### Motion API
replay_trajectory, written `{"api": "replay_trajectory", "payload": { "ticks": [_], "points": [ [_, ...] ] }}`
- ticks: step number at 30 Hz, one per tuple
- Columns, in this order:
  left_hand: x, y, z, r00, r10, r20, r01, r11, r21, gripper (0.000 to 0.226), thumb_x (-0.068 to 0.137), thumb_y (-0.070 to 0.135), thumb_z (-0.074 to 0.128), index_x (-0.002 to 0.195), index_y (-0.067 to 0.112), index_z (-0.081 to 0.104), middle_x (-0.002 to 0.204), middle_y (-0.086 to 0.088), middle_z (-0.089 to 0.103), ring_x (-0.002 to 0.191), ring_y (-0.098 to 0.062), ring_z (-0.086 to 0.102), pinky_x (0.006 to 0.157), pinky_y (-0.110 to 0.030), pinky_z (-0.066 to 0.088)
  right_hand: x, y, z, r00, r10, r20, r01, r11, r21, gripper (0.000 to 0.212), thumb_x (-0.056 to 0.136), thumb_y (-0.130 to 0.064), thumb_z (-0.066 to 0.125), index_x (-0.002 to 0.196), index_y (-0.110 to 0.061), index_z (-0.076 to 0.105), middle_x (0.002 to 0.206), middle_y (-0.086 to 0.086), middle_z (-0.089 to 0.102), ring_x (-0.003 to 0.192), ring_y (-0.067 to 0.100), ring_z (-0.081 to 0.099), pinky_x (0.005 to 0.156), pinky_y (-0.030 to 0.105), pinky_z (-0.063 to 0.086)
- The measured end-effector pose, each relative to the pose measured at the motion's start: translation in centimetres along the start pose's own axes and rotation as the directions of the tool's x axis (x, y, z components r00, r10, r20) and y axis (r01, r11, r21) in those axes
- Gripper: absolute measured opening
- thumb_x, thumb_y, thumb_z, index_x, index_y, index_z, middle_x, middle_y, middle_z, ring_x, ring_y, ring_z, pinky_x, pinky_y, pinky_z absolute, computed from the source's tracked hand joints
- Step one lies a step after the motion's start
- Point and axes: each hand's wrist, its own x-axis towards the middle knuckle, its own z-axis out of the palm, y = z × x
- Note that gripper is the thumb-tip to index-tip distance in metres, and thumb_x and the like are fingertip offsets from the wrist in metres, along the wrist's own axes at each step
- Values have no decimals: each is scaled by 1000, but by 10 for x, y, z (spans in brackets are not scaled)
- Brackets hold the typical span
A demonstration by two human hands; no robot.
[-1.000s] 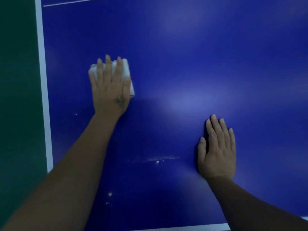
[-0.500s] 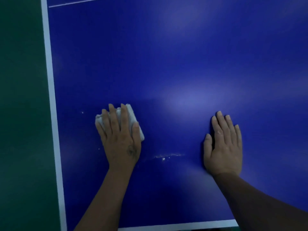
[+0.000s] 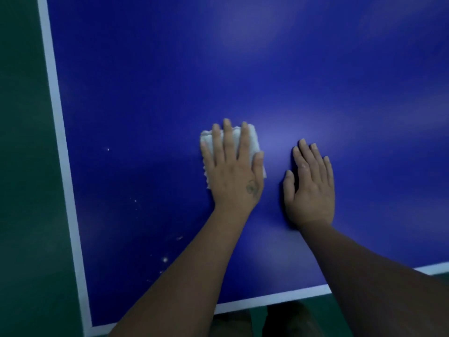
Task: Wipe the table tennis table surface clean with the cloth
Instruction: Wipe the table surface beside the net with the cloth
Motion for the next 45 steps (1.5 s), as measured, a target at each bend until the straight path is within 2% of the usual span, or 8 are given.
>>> {"api": "replay_trajectory", "payload": {
  "ticks": [9,17,23,28,34,38,41,45],
  "points": [
    [-154,-7,21,948,267,172,-273,962,13,67,114,53,29,171,25,9,178,-11,1,165,-33,-1,128,-63,16,-42,10,-17,985,-131,116,129,991,28,53,111,-26,48,160,-6,45,173,7,33,162,26,25,131,56,20],
    [-80,11,18,986,148,74,-151,988,37,64,114,51,21,171,23,11,178,-13,3,165,-34,-4,130,-62,5,-123,21,-26,961,-213,174,222,975,-32,56,109,-28,44,160,-3,43,171,11,35,160,33,30,127,62,29],
    [-170,12,27,956,233,181,-240,970,21,66,114,53,20,171,24,4,178,-11,-4,164,-33,-6,131,-60,10,-123,26,-24,962,-191,194,197,980,-12,57,108,-30,42,160,-6,43,172,7,34,162,28,27,129,58,25],
    [-97,10,23,948,311,67,-315,948,52,59,115,44,26,170,23,20,177,-15,13,164,-36,6,129,-63,9,-123,26,-23,966,-195,168,196,980,13,56,108,-27,42,160,-6,44,172,7,35,161,29,28,128,59,26],
    [-29,-58,2,997,-28,-72,34,995,91,63,114,53,17,171,26,11,178,-10,8,165,-31,2,130,-61,6,-124,23,-24,968,-188,164,187,982,19,57,109,-29,43,162,-9,42,173,4,32,163,26,22,132,55,19],
    [-117,-77,8,972,-201,-121,211,975,68,61,115,49,20,171,24,14,178,-12,9,165,-33,4,130,-61,9,-125,24,-23,971,-171,165,173,985,4,59,109,-29,46,163,-9,39,174,3,29,164,24,20,132,55,19],
    [-200,-58,23,956,-290,-48,293,953,77,63,114,48,20,171,22,10,178,-13,5,164,-34,0,130,-60,9,-126,24,-24,967,-164,194,170,985,-17,60,110,-31,41,166,-10,34,176,2,24,165,23,15,133,54,16],
    [-193,-57,28,948,-308,-85,314,947,63,63,114,48,20,171,22,10,178,-12,5,165,-34,0,130,-61,9,-126,24,-23,964,-163,211,174,984,-34,60,111,-32,36,167,-10,32,177,1,21,166,21,11,133,53,15]
  ]
}}
